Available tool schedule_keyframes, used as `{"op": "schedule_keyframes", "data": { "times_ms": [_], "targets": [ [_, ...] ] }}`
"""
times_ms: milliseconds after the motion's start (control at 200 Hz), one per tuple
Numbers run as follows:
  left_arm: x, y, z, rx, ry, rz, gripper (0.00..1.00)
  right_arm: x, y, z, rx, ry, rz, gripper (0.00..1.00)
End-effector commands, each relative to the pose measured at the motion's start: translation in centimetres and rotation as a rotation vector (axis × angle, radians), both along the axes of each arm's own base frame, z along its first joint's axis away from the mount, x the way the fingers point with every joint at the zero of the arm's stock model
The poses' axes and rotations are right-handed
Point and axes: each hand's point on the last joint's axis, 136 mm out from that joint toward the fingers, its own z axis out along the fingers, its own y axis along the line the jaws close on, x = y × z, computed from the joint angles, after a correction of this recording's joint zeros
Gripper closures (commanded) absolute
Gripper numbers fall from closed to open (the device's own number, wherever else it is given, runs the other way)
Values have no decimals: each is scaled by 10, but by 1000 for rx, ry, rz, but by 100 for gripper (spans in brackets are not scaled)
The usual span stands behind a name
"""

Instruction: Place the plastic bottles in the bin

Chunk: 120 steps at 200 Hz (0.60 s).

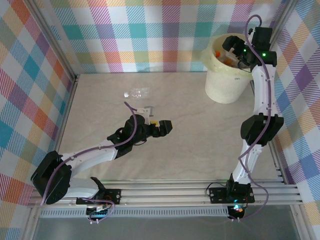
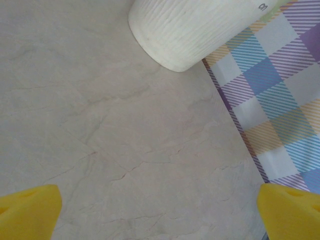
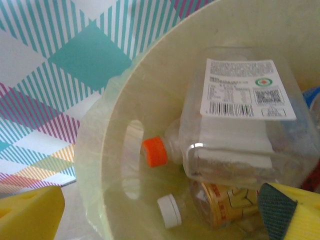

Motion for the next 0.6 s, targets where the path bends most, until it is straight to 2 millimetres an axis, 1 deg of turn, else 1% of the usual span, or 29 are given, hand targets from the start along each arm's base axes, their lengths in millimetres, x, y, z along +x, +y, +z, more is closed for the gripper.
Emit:
{"op": "schedule_keyframes", "data": {
  "times_ms": [0,130,270,435,595],
  "targets": [
    [7,0,12,-9,-16,16,0,3,2,-3,14,18,17,0],
    [8,0,10,-5,-12,19,0,8,5,-12,37,26,32,0],
    [9,-2,9,3,-8,13,0,17,8,-12,48,-7,51,0],
    [10,-3,5,9,-1,14,0,33,-4,-16,16,-34,-3,0],
    [10,-2,3,14,3,18,0,45,-16,-1,-33,-105,-54,0]
  ]
}}
